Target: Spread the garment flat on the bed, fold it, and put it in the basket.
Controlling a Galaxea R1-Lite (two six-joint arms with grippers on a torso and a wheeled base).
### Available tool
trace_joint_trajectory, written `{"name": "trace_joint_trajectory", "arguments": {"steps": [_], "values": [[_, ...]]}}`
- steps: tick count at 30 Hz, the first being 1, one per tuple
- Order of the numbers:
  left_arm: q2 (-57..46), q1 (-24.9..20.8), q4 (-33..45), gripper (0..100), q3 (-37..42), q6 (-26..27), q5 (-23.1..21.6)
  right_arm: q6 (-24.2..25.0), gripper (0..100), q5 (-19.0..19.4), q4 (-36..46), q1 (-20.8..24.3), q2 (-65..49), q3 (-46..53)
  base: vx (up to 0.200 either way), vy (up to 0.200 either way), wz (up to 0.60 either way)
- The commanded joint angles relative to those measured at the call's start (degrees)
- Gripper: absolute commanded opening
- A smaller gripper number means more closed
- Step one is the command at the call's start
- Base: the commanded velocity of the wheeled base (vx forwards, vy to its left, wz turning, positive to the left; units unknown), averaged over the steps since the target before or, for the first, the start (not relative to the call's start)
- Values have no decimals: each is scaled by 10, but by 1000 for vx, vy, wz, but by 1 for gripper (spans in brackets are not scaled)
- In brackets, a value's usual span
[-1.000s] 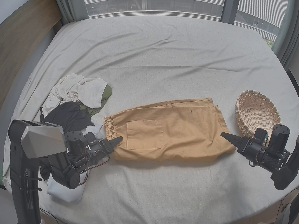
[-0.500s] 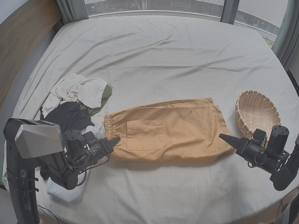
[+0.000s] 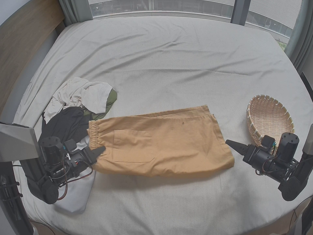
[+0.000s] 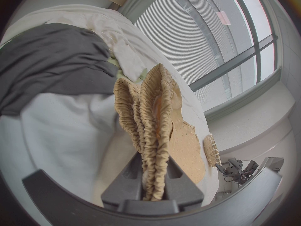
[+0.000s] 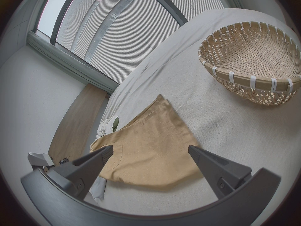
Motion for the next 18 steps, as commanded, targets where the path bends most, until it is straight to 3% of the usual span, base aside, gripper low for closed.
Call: {"name": "trace_joint_trajectory", "arguments": {"steps": [1, 11, 14, 18], "values": [[-38, 36, -1, 0, 37, 5, -12, 0, 100, 0, 0, 1, 5, -1, 0, 0, 0], [-44, 65, -2, 0, 57, 27, -26, 1, 100, 1, 0, 2, 5, 0, 0, 0, 0], [-66, 57, -2, 0, 53, 26, -37, 2, 100, 1, 0, 3, 6, 0, 0, 0, 0], [-90, 7, -2, 0, 38, 22, -57, 3, 100, 1, 0, 5, 7, 3, 0, 0, 0]]}}
